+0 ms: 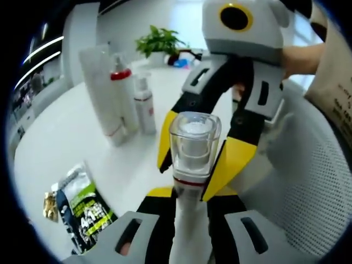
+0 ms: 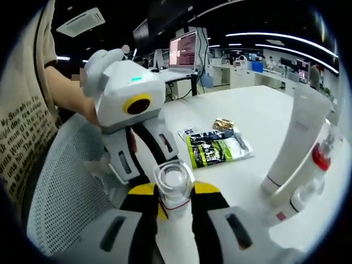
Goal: Arrange the skincare products in the storage area until every visible bottle or jar stands upright without overlapping.
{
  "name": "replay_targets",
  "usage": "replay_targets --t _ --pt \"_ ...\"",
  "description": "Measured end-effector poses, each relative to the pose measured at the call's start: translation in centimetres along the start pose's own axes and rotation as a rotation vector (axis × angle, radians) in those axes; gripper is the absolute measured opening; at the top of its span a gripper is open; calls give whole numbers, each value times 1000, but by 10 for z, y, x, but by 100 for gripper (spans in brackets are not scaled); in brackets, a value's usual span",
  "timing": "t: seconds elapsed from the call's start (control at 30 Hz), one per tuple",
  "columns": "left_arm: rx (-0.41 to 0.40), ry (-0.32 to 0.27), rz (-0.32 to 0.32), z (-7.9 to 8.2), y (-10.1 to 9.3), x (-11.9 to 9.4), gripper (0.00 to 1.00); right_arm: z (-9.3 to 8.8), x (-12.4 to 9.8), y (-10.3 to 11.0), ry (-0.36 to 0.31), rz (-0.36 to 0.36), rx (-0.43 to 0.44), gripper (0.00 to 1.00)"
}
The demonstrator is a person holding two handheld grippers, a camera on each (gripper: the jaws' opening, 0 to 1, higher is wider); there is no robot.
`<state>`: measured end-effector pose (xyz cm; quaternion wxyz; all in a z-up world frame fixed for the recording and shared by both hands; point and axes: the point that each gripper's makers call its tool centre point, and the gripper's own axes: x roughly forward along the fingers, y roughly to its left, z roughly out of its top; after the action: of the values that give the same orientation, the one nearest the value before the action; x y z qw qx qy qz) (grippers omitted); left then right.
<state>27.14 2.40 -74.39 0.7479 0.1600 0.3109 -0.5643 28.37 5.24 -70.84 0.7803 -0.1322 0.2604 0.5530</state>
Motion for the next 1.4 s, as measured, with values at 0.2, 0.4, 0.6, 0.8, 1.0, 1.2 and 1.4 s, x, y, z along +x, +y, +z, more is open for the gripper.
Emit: replay_targets --t 0.2,0.4,0.6,0.8,1.0,1.2,1.4 --pt "10 -4 0 -2 1 2 18 -1 -1 0 10 -11 -18 23" --pt "45 -14 4 -2 5 4 17 -1 -2 -1 10 -26 -64 23" --pt "76 -12 -1 -3 7 6 17 -1 -3 -4 10 -41 -59 25" --pt "91 -7 0 -5 12 8 17 9 -11 -9 -70 -65 18 40" --pt "92 -11 -2 0 14 11 17 0 -19 -10 -60 -100 48 43" --pt "94 -11 -8 6 20 16 17 -10 -32 -18 -70 -145 113 50" --pt "100 -12 -17 16 31 24 17 -18 -43 -24 -73 -188 162 57"
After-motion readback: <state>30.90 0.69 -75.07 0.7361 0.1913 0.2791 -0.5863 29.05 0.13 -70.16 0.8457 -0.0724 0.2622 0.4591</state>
